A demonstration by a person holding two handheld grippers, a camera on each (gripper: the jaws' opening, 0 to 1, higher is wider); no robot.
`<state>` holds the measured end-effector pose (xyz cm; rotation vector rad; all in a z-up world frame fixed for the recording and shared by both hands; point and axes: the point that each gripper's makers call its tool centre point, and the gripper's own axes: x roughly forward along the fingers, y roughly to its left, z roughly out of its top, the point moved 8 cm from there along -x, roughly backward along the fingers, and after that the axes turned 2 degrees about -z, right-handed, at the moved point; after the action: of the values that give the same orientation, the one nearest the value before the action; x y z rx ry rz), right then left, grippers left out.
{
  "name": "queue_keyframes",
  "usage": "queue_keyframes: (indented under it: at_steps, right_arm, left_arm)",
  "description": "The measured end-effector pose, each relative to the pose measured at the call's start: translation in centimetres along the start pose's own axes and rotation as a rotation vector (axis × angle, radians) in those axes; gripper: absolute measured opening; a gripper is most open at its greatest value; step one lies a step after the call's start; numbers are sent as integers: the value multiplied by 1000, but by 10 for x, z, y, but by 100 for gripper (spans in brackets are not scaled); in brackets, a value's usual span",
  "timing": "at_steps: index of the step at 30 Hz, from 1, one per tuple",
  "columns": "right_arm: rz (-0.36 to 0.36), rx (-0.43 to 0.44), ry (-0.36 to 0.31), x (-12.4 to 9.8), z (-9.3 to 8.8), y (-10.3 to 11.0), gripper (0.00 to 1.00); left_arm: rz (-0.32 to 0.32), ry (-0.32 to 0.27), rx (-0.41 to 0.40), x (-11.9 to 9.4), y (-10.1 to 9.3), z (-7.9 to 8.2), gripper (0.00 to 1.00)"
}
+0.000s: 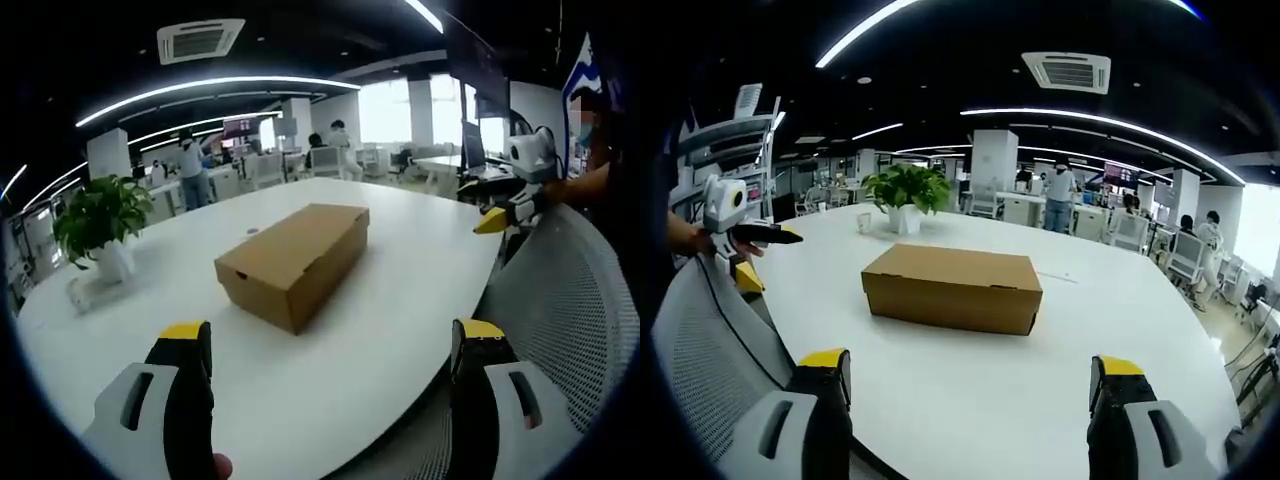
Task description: Operate the shoe box by opening the lid, removing the specified soft item, and placing it in the target area until the item is outside and the box remains undamaged.
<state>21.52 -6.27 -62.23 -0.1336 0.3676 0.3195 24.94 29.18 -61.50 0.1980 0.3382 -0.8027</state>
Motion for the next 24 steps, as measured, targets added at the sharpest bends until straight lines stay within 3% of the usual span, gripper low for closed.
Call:
queue_keyframes:
  at_steps: [24]
  right_arm:
    - [-11,-4,23,0,-3,-1,99]
  left_arm:
    - [-49,4,29,3,-2,-3,99]
